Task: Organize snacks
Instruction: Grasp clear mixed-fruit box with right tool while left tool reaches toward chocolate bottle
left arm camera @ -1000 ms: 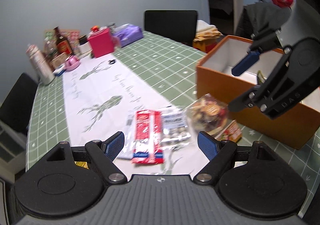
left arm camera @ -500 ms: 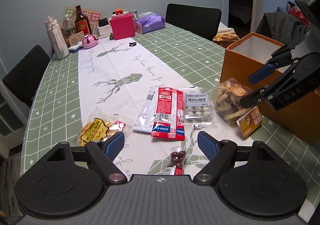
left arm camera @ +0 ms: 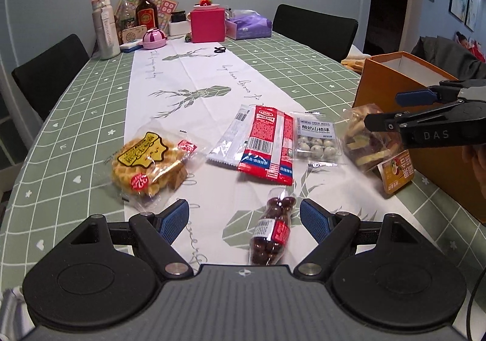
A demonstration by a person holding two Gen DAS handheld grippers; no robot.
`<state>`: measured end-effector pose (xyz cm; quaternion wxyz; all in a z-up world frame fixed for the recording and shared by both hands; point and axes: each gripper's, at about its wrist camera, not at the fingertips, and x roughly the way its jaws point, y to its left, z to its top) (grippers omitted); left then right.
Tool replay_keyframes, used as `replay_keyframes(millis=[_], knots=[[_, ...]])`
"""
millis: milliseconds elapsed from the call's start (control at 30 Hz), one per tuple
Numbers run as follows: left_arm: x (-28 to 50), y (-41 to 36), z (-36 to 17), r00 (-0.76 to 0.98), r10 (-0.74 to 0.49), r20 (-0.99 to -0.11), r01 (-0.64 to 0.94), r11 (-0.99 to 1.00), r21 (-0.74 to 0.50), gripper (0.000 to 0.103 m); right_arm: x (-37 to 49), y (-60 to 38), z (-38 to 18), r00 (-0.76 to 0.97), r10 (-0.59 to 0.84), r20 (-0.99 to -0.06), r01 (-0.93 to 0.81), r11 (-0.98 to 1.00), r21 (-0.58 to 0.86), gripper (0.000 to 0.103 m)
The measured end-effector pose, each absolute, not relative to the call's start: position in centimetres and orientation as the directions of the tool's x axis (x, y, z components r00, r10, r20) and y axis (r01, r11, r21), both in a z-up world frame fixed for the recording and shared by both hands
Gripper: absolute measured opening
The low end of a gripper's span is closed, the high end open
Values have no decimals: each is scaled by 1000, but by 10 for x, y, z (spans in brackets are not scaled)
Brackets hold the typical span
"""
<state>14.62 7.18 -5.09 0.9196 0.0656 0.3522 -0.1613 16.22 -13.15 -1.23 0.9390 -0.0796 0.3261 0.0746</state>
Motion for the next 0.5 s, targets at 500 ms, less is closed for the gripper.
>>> replay_keyframes(millis=[500], knots=[[132,64,-80,704,-250,-665,318,948,-20,97,113,-116,-64,855,-139,-500,149,989,-19,69]])
